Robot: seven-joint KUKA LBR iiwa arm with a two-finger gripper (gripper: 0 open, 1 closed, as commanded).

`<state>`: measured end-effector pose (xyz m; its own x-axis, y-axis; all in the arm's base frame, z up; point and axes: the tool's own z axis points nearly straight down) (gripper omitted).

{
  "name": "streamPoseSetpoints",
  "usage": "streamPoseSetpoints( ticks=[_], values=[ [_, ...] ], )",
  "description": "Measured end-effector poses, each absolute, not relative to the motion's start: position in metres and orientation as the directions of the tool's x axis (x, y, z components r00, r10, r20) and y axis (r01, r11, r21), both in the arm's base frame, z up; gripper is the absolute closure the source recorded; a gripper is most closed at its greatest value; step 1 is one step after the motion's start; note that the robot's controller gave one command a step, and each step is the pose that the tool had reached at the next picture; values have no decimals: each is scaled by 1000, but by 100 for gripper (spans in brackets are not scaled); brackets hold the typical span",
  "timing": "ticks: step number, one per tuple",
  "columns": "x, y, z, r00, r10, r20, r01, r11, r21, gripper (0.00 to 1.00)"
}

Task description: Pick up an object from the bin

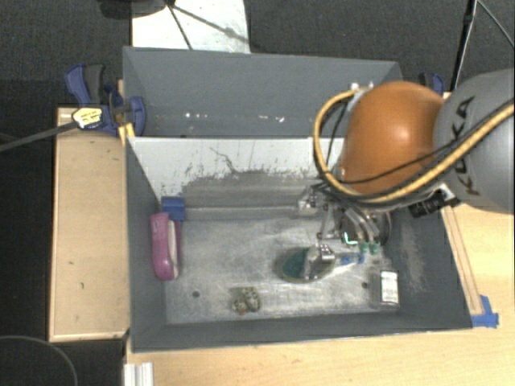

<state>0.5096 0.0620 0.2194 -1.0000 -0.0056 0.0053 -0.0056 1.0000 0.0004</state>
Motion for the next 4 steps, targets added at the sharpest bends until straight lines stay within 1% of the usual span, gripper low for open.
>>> streamPoseSetpoints(
  ticks=[1, 2, 3, 4],
  values=[
    [527, -3, 72, -999, -47, -9, -47, 999, 1, 0],
    [525, 4, 101, -980, 201, -6, 201, 980, 1, 0],
    [531, 15, 102, -953, 303, -6, 303, 953, 2, 0],
    [552, 10, 73, -889, 459, -4, 459, 889, 4, 0]
  ],
)
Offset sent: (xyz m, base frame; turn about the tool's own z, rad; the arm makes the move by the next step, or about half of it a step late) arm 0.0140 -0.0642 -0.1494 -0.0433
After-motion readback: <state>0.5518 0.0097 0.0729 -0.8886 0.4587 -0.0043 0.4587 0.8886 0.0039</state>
